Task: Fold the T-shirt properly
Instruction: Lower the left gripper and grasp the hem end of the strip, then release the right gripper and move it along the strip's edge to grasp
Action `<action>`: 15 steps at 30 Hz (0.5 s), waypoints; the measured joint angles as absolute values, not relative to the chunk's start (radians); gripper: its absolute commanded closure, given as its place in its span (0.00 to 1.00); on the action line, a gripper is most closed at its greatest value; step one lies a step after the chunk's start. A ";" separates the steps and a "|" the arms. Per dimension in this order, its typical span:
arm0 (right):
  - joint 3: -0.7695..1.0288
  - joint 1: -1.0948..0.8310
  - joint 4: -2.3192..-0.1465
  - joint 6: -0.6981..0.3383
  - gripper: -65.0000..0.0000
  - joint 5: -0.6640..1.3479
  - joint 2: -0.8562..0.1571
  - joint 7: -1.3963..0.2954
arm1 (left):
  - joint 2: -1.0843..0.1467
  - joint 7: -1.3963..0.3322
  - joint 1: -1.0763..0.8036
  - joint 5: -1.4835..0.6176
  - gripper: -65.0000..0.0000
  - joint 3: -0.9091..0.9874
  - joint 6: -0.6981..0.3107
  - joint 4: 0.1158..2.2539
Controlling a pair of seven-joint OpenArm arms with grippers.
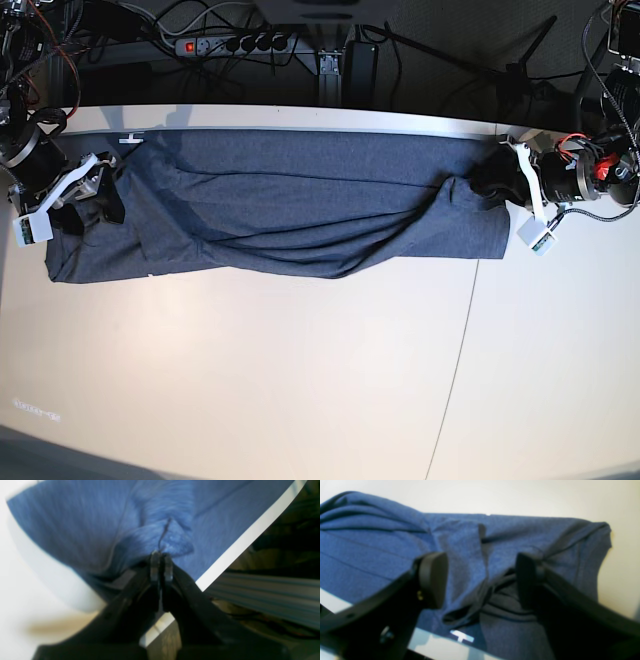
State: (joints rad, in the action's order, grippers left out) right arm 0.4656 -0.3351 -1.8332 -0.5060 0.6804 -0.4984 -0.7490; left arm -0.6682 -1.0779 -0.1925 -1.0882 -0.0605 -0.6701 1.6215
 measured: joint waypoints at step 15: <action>0.466 -0.335 -1.833 -0.506 0.35 0.680 -0.498 -0.749 | -0.734 -1.058 -0.213 -1.059 1.00 -0.060 -0.670 1.621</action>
State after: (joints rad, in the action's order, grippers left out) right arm 0.4656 -0.3351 -1.8332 -0.5060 0.6804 -0.4984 -0.7494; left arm -0.7341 -1.0576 -0.2127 -1.0592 -0.0605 -0.6697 1.6215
